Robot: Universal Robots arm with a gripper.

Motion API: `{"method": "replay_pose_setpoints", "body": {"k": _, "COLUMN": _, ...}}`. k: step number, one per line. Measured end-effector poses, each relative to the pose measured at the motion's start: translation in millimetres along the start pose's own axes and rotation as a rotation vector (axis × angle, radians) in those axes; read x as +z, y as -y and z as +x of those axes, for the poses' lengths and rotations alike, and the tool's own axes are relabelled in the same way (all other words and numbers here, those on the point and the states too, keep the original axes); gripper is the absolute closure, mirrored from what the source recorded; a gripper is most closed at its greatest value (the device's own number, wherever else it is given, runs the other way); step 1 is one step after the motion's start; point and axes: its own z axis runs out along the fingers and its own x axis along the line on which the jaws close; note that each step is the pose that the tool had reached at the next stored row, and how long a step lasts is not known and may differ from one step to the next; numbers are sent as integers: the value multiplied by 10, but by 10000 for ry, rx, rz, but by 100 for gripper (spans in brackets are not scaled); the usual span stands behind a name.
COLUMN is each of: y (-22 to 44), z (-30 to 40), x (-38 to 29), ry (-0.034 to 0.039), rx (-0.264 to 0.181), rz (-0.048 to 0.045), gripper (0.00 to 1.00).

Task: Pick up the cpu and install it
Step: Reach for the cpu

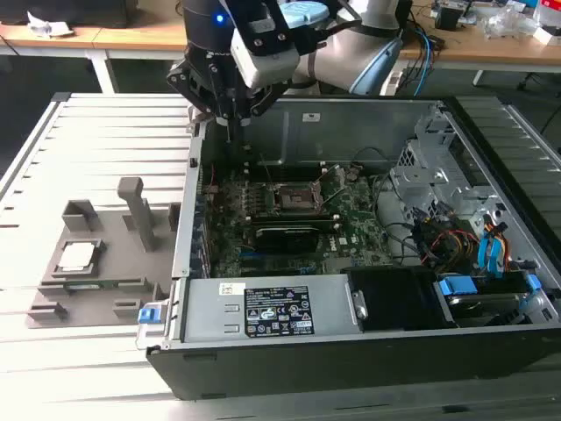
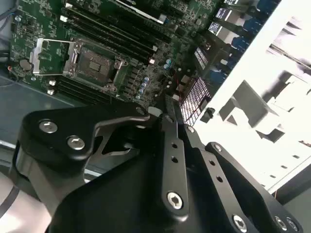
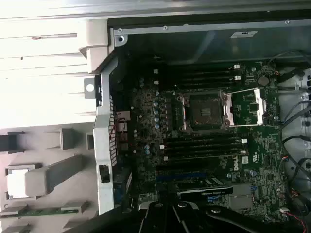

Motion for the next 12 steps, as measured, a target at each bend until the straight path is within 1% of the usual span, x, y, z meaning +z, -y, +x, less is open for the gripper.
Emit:
{"method": "replay_pose_setpoints", "body": {"k": 1, "y": 5, "z": 74, "x": -2, "ry": 0, "rx": -1, "rz": 3, "gripper": 89}}
{"method": "replay_pose_setpoints", "body": {"k": 3, "y": 12, "z": 171, "x": -5, "ry": -1, "rx": -1, "rz": 3, "gripper": 89}}
{"method": "replay_pose_setpoints", "body": {"k": 4, "y": 17, "z": 230, "x": -6, "ry": 0, "rx": 0, "rz": 2, "gripper": 89}}
{"method": "replay_pose_setpoints", "body": {"k": 6, "y": 21, "z": 285, "x": -8, "ry": 0, "rx": -2, "rz": 3, "gripper": 89}}
{"method": "replay_pose_setpoints", "body": {"k": 11, "y": 35, "z": 477, "x": -13, "ry": 0, "rx": -1, "rz": 3, "gripper": 89}}
{"method": "replay_pose_setpoints", "body": {"k": 12, "y": 37, "z": 503, "x": -13, "ry": 0, "rx": -1, "rz": 3, "gripper": 89}}
